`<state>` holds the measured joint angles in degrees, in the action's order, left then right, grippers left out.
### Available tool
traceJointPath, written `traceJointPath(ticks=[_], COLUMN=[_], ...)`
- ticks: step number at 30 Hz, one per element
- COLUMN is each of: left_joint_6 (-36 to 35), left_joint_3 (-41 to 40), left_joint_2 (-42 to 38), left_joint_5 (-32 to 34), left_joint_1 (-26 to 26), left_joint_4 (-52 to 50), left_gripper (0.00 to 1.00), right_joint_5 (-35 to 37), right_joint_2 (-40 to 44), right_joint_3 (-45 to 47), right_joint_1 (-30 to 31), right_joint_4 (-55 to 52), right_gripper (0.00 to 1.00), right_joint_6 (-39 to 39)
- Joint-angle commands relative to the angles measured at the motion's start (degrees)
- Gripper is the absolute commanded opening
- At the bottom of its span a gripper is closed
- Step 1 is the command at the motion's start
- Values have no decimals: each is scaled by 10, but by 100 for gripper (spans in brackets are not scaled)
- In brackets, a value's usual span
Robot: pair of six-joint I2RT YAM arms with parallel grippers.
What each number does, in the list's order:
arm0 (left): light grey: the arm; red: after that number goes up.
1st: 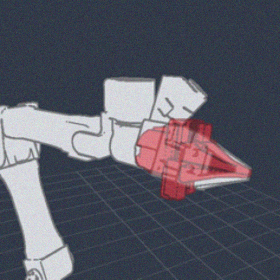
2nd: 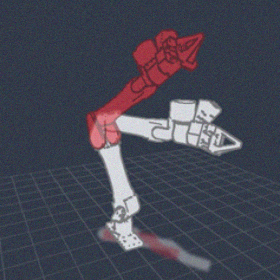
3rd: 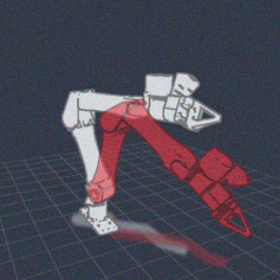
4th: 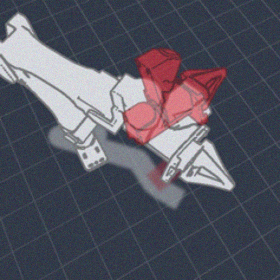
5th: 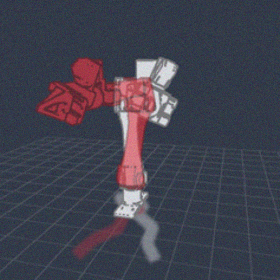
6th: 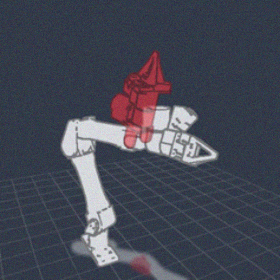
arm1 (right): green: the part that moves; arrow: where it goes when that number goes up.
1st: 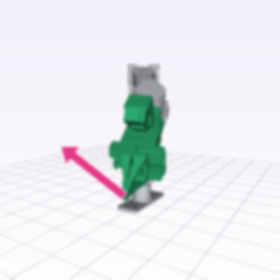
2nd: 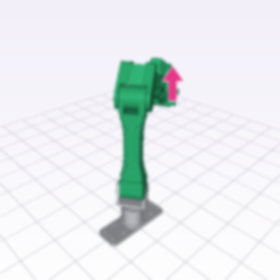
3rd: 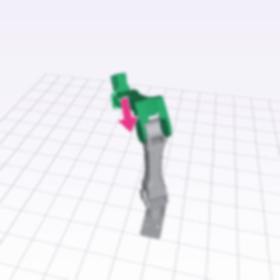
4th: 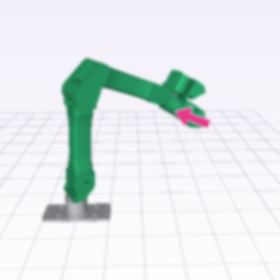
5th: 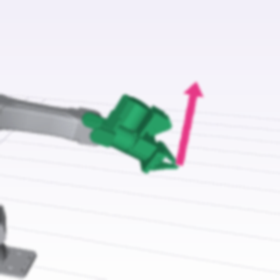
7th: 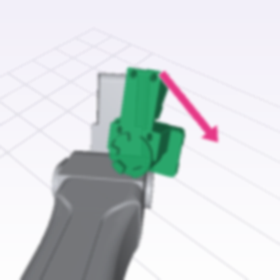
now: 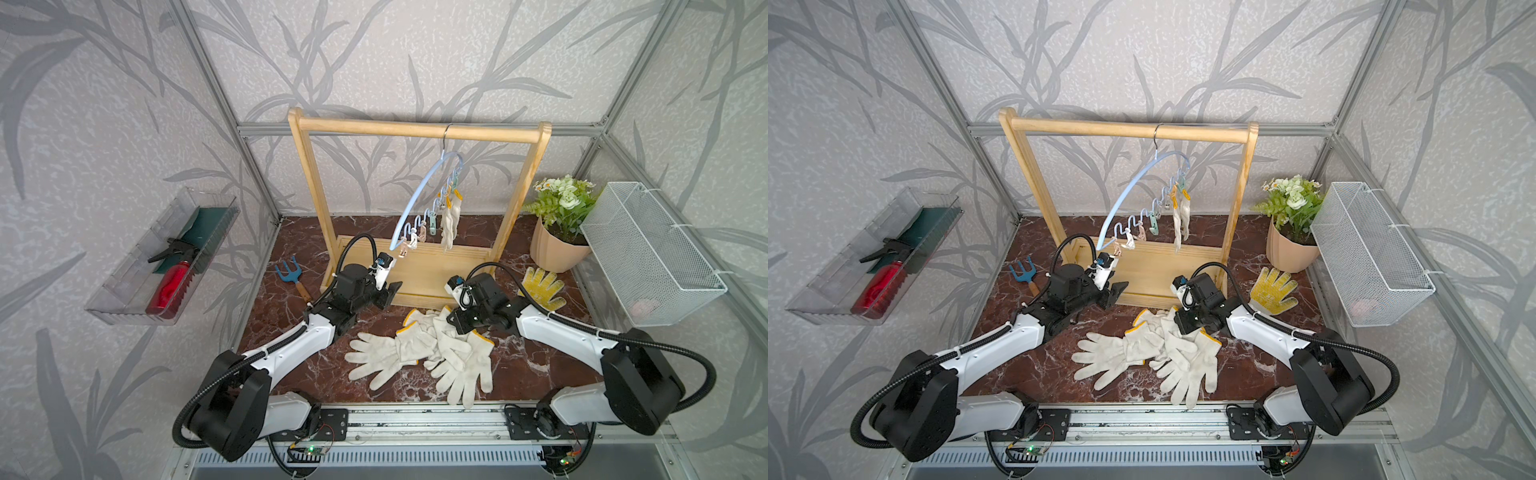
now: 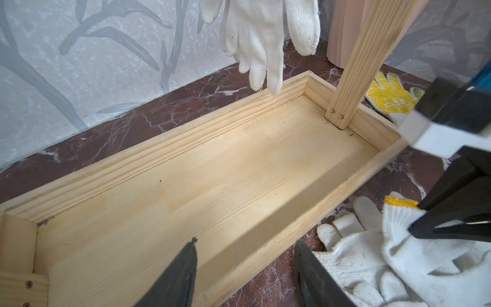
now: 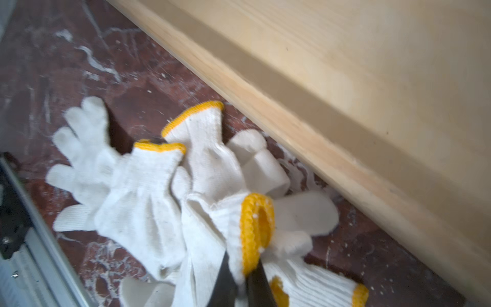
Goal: Clip the gloves onto a hanger to dry
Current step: Pick up the glove from the center of the board.
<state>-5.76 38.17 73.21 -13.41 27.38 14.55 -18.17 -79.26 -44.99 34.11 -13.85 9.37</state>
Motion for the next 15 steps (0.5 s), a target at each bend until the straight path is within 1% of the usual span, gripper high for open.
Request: traceJointPath(ticks=[1, 4, 7, 9, 10, 12, 15], left_joint_6=[13, 25, 36, 36, 35, 31, 15], left_joint_3=[6, 17, 17, 16, 15, 16, 12], left_joint_2=[-18, -18, -27, -35, -39, -42, -47], left_joint_5=[28, 55, 90, 93, 91, 80, 23], left_joint_1=[2, 1, 0, -2, -4, -3, -3], left_joint_4=[-8, -25, -32, -37, -40, -49, -59], left_gripper=[58, 58, 58, 58, 59, 59, 59], right_joint_5=[-73, -126, -199, -227, -224, -207, -162], right_joint_2=[21, 18, 13, 6, 1, -19, -42], right_joint_3=[-47, -68, -57, -35, -20, -9, 0], right_joint_1=[11, 22, 26, 28, 27, 28, 28], right_joint_4=[6, 38, 122, 187, 215, 211, 172], right_gripper=[0, 0, 0, 0, 0, 0, 0], right_joint_6=[-26, -25, 0, 22, 34, 35, 31])
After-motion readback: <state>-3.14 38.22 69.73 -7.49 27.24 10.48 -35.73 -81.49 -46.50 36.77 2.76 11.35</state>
